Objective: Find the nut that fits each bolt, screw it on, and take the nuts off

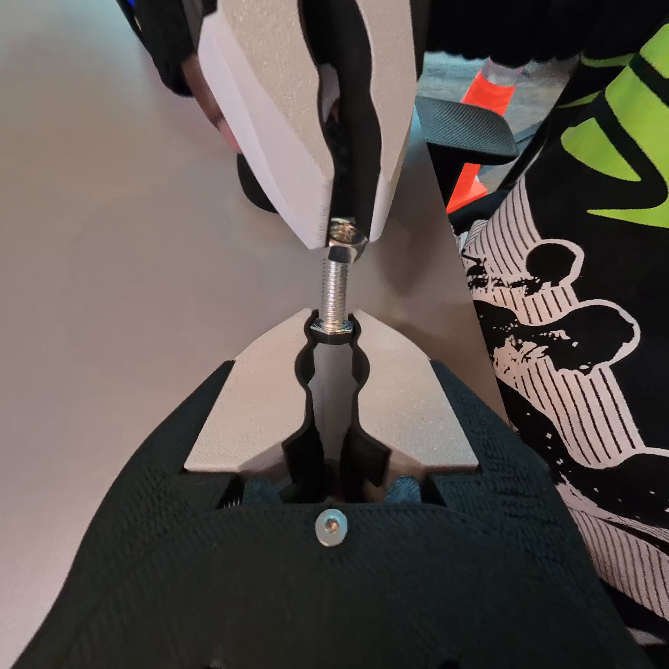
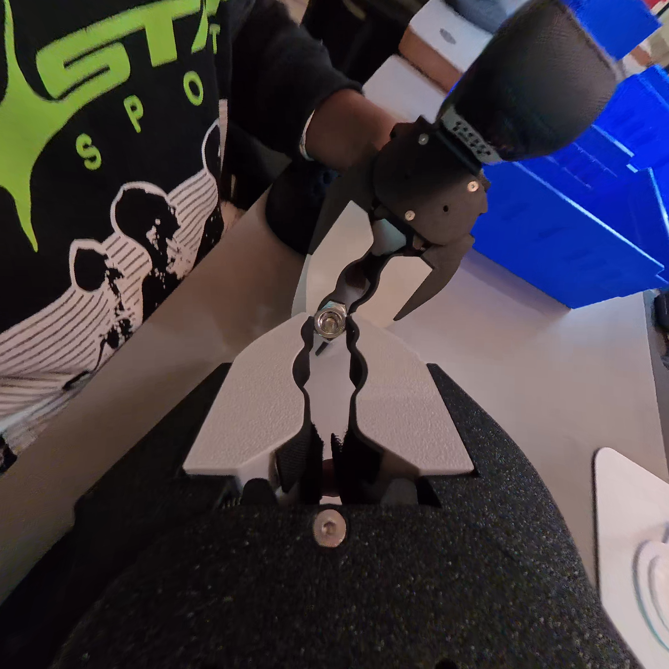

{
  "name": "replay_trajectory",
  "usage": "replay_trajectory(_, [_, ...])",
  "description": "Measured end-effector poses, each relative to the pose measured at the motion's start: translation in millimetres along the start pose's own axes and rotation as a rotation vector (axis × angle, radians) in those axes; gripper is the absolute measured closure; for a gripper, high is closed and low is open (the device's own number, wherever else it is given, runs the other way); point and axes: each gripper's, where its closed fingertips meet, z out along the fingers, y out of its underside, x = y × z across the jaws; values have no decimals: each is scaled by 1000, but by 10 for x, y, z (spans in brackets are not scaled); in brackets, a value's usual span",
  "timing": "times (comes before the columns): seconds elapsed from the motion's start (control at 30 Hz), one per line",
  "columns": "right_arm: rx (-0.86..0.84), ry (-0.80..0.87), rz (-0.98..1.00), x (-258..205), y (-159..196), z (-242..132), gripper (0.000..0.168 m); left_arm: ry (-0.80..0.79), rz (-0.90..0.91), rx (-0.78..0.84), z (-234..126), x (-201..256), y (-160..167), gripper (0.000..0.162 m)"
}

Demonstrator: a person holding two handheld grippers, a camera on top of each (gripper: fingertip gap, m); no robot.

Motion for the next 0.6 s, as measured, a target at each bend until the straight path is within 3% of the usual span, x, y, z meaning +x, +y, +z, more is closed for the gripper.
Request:
replay_trajectory(0.17, [203, 46, 113, 144, -212, -97, 151, -51, 31, 170, -121, -30, -234, 146])
replay_trajectory(0.6, [138, 20, 154, 272, -178, -93, 151, -121, -23, 183, -144, -150, -248, 146])
